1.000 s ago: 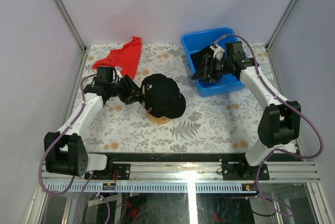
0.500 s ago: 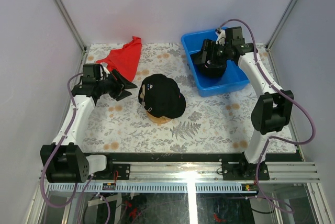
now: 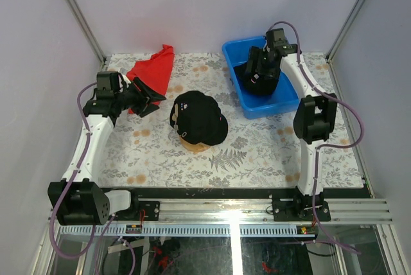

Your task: Stack the hats

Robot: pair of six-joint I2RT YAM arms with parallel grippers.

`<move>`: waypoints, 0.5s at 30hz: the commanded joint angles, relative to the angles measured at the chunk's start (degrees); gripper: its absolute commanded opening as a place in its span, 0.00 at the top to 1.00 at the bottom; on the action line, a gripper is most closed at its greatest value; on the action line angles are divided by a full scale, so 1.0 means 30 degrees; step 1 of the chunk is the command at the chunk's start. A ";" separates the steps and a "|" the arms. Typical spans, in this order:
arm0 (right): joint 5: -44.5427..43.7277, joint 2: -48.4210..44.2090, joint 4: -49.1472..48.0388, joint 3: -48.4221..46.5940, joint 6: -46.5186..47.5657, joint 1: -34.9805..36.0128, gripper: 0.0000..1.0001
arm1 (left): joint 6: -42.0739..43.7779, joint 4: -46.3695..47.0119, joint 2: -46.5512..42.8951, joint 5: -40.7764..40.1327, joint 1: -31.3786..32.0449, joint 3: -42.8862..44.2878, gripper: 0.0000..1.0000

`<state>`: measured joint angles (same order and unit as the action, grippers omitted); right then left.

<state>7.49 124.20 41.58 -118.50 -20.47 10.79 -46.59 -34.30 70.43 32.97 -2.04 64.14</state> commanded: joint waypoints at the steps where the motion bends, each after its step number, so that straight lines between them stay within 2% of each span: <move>1: -0.1203 0.1417 0.0485 -0.2185 -0.0806 -0.0135 0.01 | -0.0259 -0.0108 -0.0373 0.0000 -0.0194 0.0491 0.49; 8: -0.1285 0.4018 0.0566 -0.4435 -0.1500 -0.0154 0.01 | -0.0275 -0.0284 -0.0536 -0.0018 -0.0264 0.0304 0.50; 9: -0.1370 0.4241 0.0617 -0.4661 -0.1465 -0.0148 0.05 | -0.0329 -0.0284 -0.0560 -0.0017 -0.0261 0.0264 0.50; 11: -0.1465 0.4371 0.0648 -0.4739 -0.1468 -0.0204 0.21 | -0.0400 -0.0255 -0.0562 0.0051 -0.0297 0.0376 0.50; 13: -0.1545 0.4152 0.0658 -0.4445 -0.1440 -0.0304 0.48 | -0.0527 -0.0204 -0.0538 0.0107 -0.0299 0.0590 0.51; 15: -0.1441 0.3577 0.0648 -0.3948 -0.1374 -0.0451 0.68 | -0.0687 -0.0083 -0.0467 0.0341 -0.0285 0.0983 0.52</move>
<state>4.27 138.17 43.11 -129.64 -24.36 10.61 -47.35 -34.39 69.89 32.99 -2.50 64.16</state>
